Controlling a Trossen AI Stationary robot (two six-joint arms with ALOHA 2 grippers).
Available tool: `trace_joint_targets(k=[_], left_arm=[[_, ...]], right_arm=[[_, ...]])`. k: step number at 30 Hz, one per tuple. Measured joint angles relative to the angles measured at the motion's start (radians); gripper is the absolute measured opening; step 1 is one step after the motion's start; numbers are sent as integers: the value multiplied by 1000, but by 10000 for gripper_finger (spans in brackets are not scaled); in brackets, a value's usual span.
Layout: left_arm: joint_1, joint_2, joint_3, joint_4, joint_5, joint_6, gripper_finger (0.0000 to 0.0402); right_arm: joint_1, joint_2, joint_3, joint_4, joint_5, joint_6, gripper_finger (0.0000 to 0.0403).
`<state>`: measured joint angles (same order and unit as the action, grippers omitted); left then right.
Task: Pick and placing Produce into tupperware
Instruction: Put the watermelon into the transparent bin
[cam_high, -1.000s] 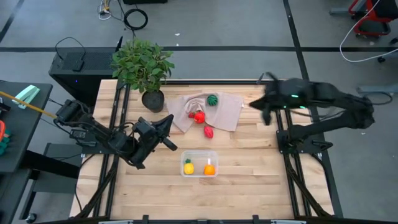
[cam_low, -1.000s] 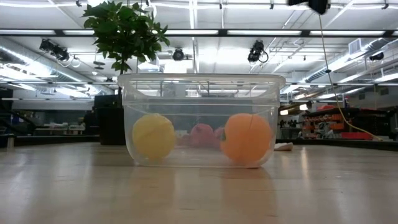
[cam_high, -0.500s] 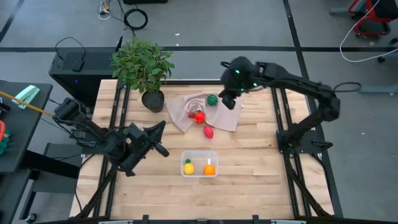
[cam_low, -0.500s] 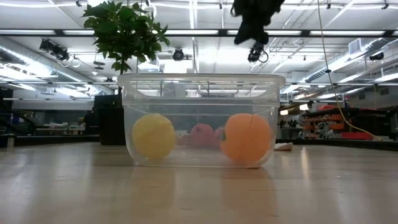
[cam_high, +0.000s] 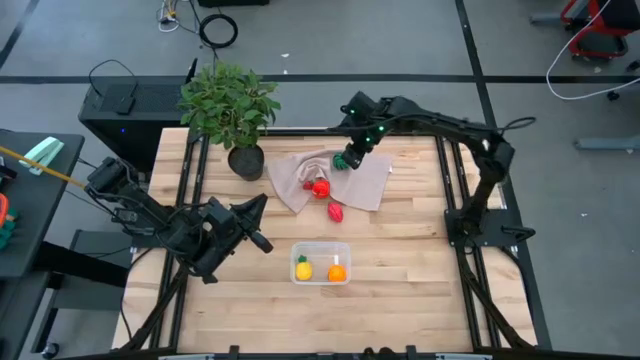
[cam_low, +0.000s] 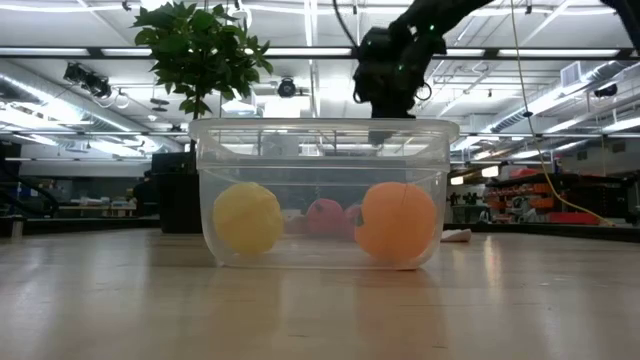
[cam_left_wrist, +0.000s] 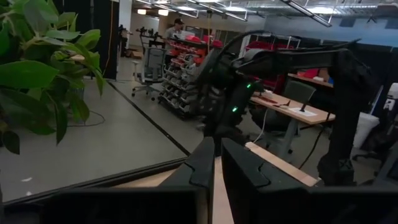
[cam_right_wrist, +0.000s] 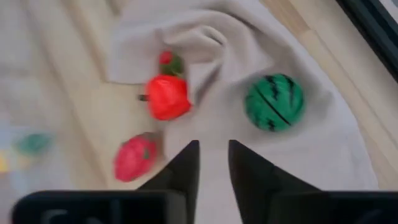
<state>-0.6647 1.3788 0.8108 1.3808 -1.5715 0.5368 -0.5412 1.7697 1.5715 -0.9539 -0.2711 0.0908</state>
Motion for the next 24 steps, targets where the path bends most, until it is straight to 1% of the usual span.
trace_joint_targets(k=[2, 7, 9, 12, 14, 16, 18, 22, 24], left_arm=[[0, 0, 0, -2, 0, 0, 36], [0, 0, 0, -5, 0, 1, 24], [0, 0, 0, -7, 0, 1, 18], [0, 0, 0, -10, 0, 2, 11], [0, 0, 0, -10, 0, 2, 9], [0, 0, 0, -10, 0, 2, 9], [0, 0, 0, -11, 0, 2, 12], [0, 0, 0, -10, 0, 0, 22], [0, 0, 0, -10, 0, 1, 23]], right_arm=[[-3, 29, 0, 9, 27, 24, 122], [-2, 85, 0, 13, 30, 26, 202], [5, 95, 0, 22, 31, -17, 234], [25, 97, 2, 41, 39, -166, 273], [43, 98, 26, 38, 73, -228, 293], [54, 108, 64, 31, 94, -255, 306], [55, 141, 133, -11, 96, -263, 313], [39, 258, 342, -199, 100, -276, 312], [27, 302, 426, -245, 104, -273, 307]])
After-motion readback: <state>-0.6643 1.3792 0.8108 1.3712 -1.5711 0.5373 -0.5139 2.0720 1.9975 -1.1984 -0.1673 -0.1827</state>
